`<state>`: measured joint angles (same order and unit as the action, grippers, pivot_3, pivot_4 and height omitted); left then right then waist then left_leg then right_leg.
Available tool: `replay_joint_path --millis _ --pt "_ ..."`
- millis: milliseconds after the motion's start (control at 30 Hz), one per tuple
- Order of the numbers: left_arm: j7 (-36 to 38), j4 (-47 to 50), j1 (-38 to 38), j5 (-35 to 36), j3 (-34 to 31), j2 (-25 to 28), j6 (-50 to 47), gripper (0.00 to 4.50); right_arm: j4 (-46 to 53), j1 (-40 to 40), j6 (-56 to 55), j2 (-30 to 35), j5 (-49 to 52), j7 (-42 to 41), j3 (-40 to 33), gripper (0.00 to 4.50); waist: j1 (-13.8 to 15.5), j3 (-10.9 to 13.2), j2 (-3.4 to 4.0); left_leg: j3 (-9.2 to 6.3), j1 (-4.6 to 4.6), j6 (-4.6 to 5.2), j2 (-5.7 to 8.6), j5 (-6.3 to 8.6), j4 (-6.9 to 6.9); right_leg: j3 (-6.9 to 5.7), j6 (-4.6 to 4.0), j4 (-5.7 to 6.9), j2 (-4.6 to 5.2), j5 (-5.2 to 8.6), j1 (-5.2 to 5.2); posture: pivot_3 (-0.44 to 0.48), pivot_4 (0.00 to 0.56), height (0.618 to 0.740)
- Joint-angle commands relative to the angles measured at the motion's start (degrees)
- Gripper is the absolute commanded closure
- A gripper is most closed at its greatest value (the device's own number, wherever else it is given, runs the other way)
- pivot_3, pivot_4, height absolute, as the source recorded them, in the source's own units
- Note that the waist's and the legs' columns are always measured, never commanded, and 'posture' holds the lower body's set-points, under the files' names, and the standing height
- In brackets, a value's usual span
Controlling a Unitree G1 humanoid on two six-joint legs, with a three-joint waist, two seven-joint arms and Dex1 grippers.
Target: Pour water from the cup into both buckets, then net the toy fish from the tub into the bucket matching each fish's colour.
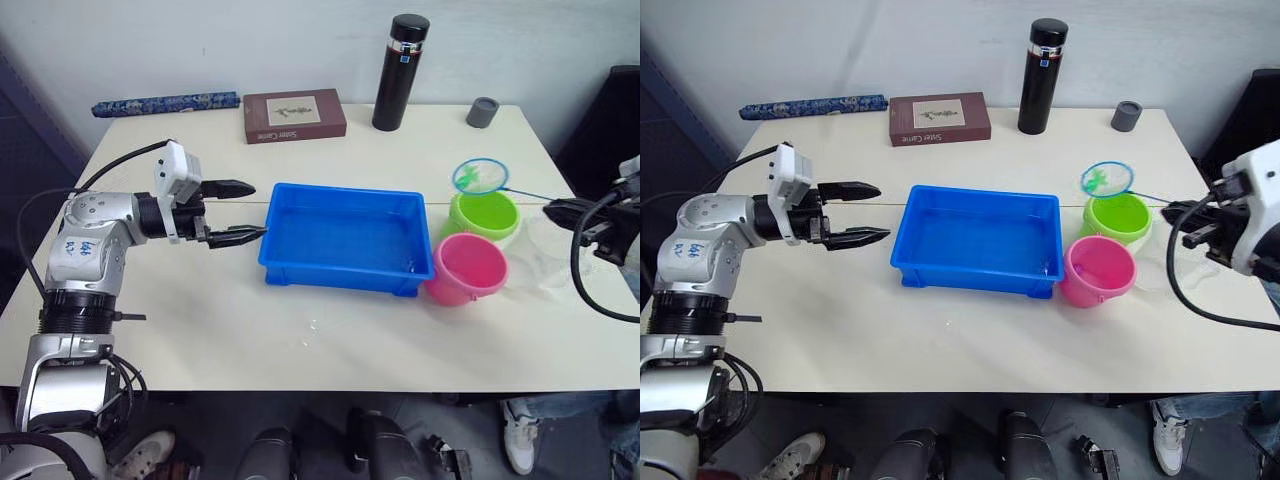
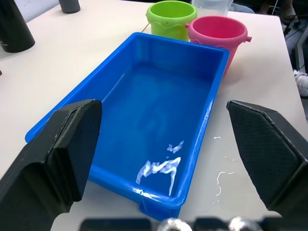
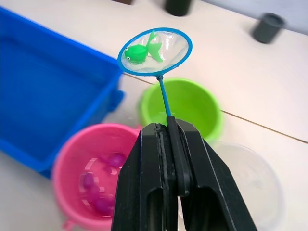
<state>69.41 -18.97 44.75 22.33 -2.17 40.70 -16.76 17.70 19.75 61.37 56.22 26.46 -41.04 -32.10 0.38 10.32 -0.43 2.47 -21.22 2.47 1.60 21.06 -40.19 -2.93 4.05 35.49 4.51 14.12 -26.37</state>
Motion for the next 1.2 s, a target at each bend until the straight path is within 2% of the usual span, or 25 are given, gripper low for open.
replay_joint_path --millis 33,133,300,467,600,733,933,1200 --pt "0.7 -0.5 1.4 -0.3 -0.5 -0.1 1.2 0.02 0.2 -1.7 -3.1 1.3 -1.6 1.6 -2.3 4.5 0.0 0.0 0.0 0.01 0.0 0.0 0.0 0.0 0.0 0.0 0.0 0.01 0.0 0.0 -0.01 0.0 0.15 0.74" --pt "0.9 -0.6 1.2 -0.4 -0.5 -0.2 1.4 0.02 0.0 -4.3 -5.2 1.9 -3.3 2.4 -2.2 4.5 0.0 0.0 0.0 0.01 0.0 -0.01 -0.01 -0.01 0.0 0.0 0.0 0.02 -0.01 0.0 -0.02 0.0 0.15 0.74" --pt "1.1 -1.1 1.2 -0.6 -0.2 -0.6 1.6 0.02 0.0 -8.0 -12.6 4.4 -10.4 5.0 4.2 4.5 0.3 0.0 0.0 0.03 0.0 0.0 0.01 -0.02 -0.02 0.03 0.0 0.02 0.0 0.0 -0.01 0.0 0.15 0.74" --pt "2.1 -2.3 2.5 -1.0 0.8 -2.0 1.9 0.02 -1.8 -7.1 -22.9 9.1 -20.9 6.8 16.0 4.5 0.3 0.0 0.0 0.1 0.03 0.0 0.01 -0.03 -0.05 0.08 0.01 0.07 -0.02 -0.01 -0.02 0.0 0.15 0.74" --pt "2.3 -3.2 3.2 -1.4 0.9 -2.5 2.4 0.02 -3.5 -5.2 -27.7 11.5 -26.2 7.1 21.0 4.5 0.3 0.0 0.0 0.12 0.02 0.01 0.02 -0.03 -0.07 0.09 0.01 0.07 -0.02 -0.01 -0.02 0.0 0.15 0.74" --pt "2.6 -3.8 3.2 -1.6 1.0 -2.8 2.8 0.02 -3.4 -5.1 -38.1 17.4 -37.5 7.8 27.8 4.5 0.3 0.0 0.01 0.16 0.01 0.02 0.03 -0.04 -0.07 0.11 0.01 0.08 -0.02 -0.01 -0.07 0.0 0.15 0.74" --pt "2.8 -4.5 3.6 -1.9 0.9 -3.3 3.1 0.02 -3.5 -7.0 -46.5 21.1 -45.8 7.1 29.0 4.5 0.3 0.0 0.01 0.17 0.01 0.01 0.03 -0.04 -0.09 0.11 0.01 0.08 -0.03 -0.01 -0.05 0.0 0.15 0.74" --pt "3.2 -5.8 4.1 -2.3 0.9 -4.1 4.0 0.02 -3.0 -12.6 -53.1 21.6 -53.8 8.6 25.4 4.5 0.5 0.0 0.0 0.19 0.01 0.01 0.03 -0.04 -0.11 0.1 0.02 0.08 -0.04 -0.01 -0.04 0.0 0.15 0.74"
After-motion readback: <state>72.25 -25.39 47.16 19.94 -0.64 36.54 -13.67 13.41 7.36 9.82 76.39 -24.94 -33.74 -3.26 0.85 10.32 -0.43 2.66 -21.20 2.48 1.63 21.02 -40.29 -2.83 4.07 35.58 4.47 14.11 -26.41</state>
